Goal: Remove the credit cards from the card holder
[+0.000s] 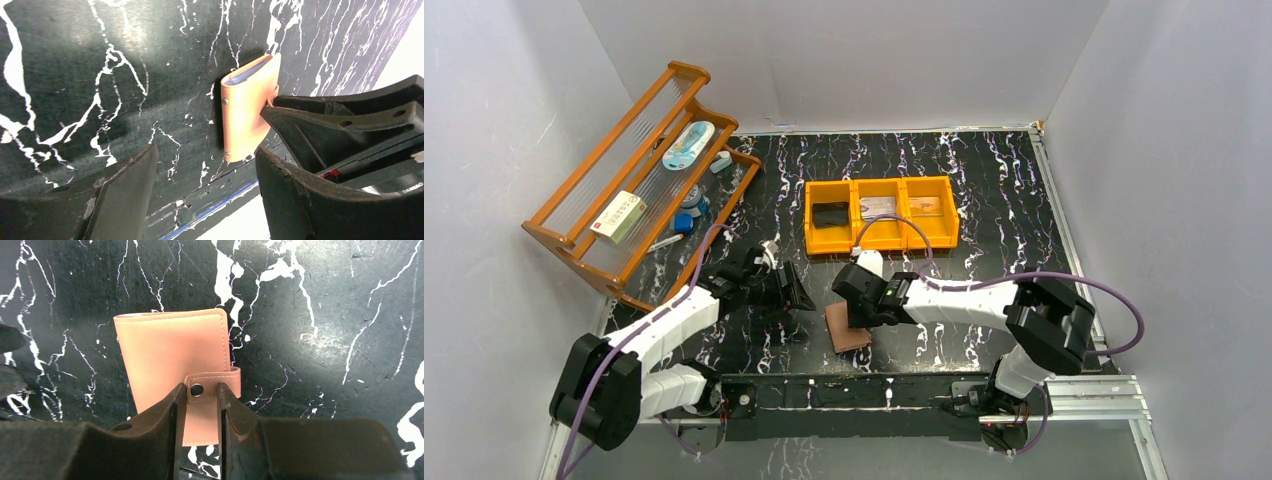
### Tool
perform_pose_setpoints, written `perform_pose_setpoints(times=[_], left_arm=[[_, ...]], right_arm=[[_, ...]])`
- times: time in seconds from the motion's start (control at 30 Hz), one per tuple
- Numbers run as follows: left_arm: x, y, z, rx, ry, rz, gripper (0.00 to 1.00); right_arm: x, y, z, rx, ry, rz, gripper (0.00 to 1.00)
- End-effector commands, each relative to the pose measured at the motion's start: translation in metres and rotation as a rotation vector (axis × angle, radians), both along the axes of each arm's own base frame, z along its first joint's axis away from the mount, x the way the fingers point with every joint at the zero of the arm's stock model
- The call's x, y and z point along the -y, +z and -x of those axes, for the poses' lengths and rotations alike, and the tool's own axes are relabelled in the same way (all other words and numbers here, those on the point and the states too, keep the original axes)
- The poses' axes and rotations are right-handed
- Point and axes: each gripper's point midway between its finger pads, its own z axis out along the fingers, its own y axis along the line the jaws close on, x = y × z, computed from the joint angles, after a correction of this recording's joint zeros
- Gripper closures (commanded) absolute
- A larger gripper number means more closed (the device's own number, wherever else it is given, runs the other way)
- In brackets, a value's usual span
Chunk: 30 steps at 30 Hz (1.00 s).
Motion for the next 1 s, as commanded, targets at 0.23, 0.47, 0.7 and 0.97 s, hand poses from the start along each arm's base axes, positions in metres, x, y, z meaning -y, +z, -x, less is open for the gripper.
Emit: perform_pose_setpoints(times=[0.23,0.47,0.7,0.97], left_arm=[[0.029,-0.006,-0.001,0.025,-0.140,-0.100,0.33],[0.049,-0.026,0.007,-0.024,-0.193,-0.144,0.40],[0.058,-0.035,0.014,-0.042,-0.209,-0.129,0.58],[0.050,-0.041,0.015,-0.041,-0.195,-0.165,0.67]], right_arm=[[-0.012,-0.012,0.007,-0.185,-0.061,-0.288,0.82],[-0.004,-0.019,0.009,-0.219,-0.091,-0.304,0.82],[-0.001,-0.019,0.008,-0.228,-0.113,-0.341,0.82],[0.011,-0.015,0.000,-0.189,-0.138,-0.282,0.81]])
